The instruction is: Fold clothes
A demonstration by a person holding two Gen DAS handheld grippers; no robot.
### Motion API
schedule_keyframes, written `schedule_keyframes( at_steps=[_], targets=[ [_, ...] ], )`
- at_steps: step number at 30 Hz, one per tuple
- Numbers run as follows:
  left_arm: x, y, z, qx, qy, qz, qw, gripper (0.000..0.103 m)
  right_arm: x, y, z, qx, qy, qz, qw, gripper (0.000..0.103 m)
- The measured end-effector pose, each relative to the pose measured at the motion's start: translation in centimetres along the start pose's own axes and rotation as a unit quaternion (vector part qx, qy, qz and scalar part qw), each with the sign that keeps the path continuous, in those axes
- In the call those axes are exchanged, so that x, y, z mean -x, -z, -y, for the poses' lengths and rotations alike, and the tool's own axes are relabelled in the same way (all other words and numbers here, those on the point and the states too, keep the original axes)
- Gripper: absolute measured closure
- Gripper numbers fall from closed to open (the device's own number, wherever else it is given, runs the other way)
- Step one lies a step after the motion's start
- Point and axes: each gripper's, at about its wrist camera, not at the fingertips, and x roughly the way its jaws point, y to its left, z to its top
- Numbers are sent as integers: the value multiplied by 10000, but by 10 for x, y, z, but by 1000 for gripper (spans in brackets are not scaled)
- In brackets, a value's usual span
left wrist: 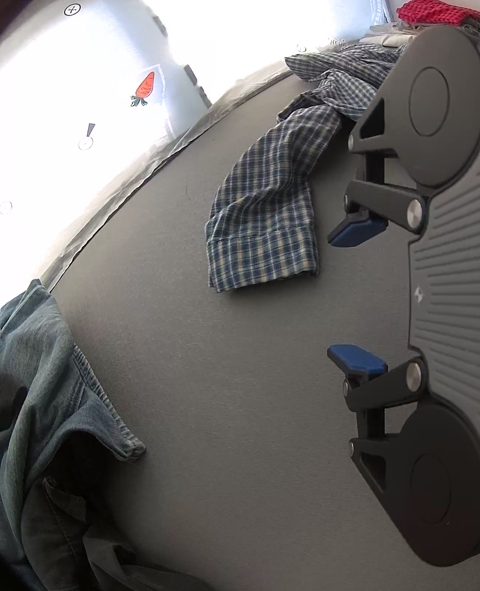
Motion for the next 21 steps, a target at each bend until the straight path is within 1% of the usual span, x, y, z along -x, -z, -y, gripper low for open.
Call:
schedule_keyframes(
  at_steps=[3,6,7,9,10,11,12,13,14,16,18,20,21],
  targets=[
    [-23,-17,7,-53,-71,28,10000,34,0,4,-2,109,50,138,9998,0],
    [-44,-28,14,-89,-94,-11,9999,34,0,3,-3,126,19,149,9998,0],
    [-47,-29,18,-111,-84,31,9999,27,-1,3,-3,128,9,147,9998,0],
    [-51,-29,25,-180,-66,185,9996,27,-3,1,-3,137,7,145,9998,0],
    [-53,-27,28,-228,-151,254,9993,30,-3,1,-4,139,7,144,9998,0],
    [-54,-25,31,-297,-220,304,9989,41,-4,1,-4,137,5,143,9998,0],
    [-54,-23,33,-376,-249,318,9985,54,-4,1,-4,133,4,142,9998,0],
    [-55,-22,34,-455,-279,332,9980,87,-4,1,-4,131,3,142,9998,0],
    [-53,-20,34,-487,-302,382,9976,101,-4,1,-4,129,2,142,9998,0],
    [-44,-17,30,-506,-381,581,9963,102,-4,1,-4,125,0,142,9998,0],
    [-27,-17,28,-584,-550,897,9927,102,-4,1,-4,121,-3,142,9998,0],
    [-4,-21,24,-647,-677,1303,9870,102,-4,1,-3,116,-6,142,9998,0],
    [10,-23,24,-703,-784,1556,9822,102,-4,1,-3,113,-8,142,9998,0]
  ],
)
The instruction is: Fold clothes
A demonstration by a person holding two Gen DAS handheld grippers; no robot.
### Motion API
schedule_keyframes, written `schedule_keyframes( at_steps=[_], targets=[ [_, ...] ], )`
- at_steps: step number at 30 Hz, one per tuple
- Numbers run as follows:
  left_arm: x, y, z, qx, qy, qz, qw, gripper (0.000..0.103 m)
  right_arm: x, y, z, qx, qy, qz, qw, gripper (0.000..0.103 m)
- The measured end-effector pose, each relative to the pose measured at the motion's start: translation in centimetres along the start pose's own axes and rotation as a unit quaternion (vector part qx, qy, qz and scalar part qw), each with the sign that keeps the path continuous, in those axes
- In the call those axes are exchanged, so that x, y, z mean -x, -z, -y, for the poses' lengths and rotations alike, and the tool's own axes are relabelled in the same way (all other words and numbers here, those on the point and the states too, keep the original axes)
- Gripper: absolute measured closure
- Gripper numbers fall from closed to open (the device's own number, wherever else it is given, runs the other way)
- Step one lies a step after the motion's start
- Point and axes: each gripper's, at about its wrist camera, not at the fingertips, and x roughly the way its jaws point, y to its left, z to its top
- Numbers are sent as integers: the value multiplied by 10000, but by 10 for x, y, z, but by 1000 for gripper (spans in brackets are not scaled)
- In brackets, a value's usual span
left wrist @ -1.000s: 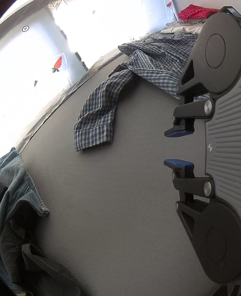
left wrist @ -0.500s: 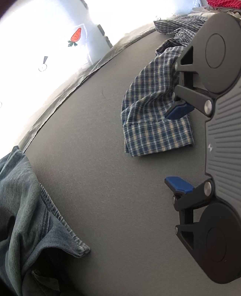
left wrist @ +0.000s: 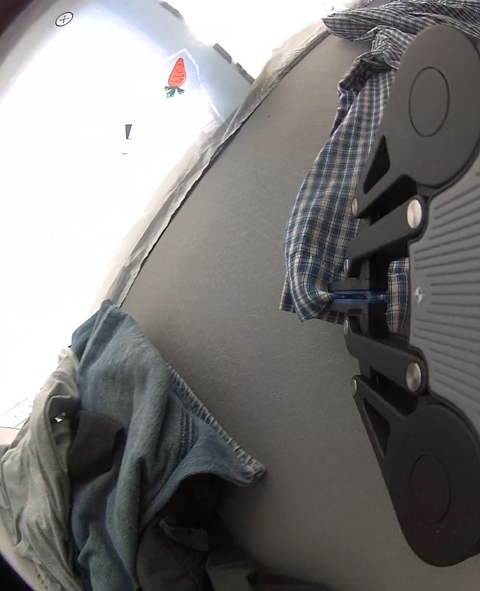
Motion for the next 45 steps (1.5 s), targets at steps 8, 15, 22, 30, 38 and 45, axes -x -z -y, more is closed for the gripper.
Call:
schedule_keyframes(
  at_steps=[8,15,22,30,38,45],
  targets=[
    [57,-15,-42,23,-879,678,9938,101,0,0,2,-17,-18,4,10000,0],
    [62,30,-87,1126,-802,-292,9900,92,0,-1,4,-30,-35,7,10000,0],
    [74,26,-57,1156,325,-76,9927,41,1,0,3,-12,-17,9,10000,0],
    [17,27,13,1100,1219,-855,9827,36,0,0,3,-8,-20,6,10000,0],
    [-49,4,57,1581,1548,-1161,9683,36,-1,0,3,-3,-14,7,10000,0],
    [-95,-10,76,1803,1256,-1423,9651,36,-2,-1,2,9,0,10,10000,0]
  ],
)
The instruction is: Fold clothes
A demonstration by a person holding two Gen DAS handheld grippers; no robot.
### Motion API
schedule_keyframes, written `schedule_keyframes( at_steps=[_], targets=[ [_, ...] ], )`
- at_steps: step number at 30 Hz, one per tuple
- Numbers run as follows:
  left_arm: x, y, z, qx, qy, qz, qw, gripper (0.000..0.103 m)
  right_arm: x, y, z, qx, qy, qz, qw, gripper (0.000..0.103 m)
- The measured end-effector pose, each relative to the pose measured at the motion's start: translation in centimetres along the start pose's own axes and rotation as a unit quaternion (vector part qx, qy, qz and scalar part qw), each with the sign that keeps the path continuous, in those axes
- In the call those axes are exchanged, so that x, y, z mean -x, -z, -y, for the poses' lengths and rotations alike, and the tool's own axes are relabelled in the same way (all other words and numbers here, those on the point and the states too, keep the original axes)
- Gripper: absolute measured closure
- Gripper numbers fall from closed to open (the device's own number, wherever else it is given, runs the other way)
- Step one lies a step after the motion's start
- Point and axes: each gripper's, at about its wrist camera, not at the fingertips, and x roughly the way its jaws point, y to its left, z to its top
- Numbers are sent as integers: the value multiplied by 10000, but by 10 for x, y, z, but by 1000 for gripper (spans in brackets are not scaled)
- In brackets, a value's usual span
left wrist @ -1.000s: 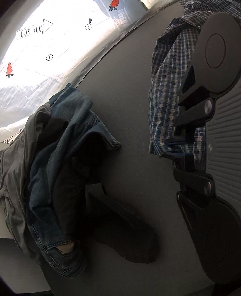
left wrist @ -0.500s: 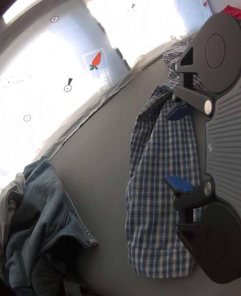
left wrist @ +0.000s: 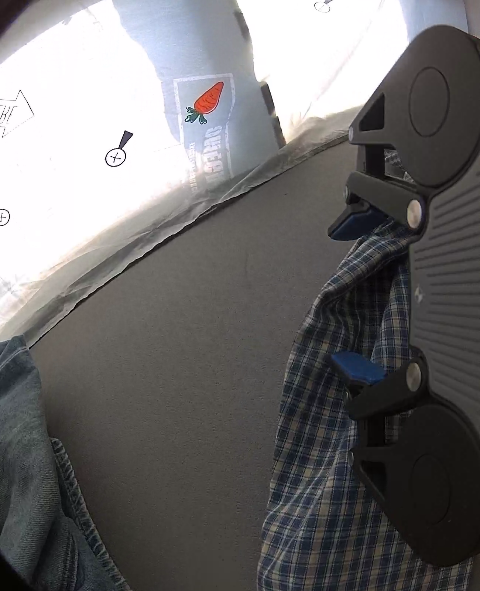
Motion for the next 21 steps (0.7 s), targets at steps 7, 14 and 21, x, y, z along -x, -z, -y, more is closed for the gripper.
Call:
schedule_keyframes(
  at_steps=[7,14,21],
  targets=[
    [-15,-14,12,-315,-845,125,9959,100,-1,0,0,0,-5,0,10000,0],
    [54,-11,41,-964,-189,985,9903,102,-1,0,1,-1,-11,0,10000,0],
    [155,51,61,-2342,1089,1549,9536,102,-1,0,1,-18,-23,1,10000,0]
  ],
)
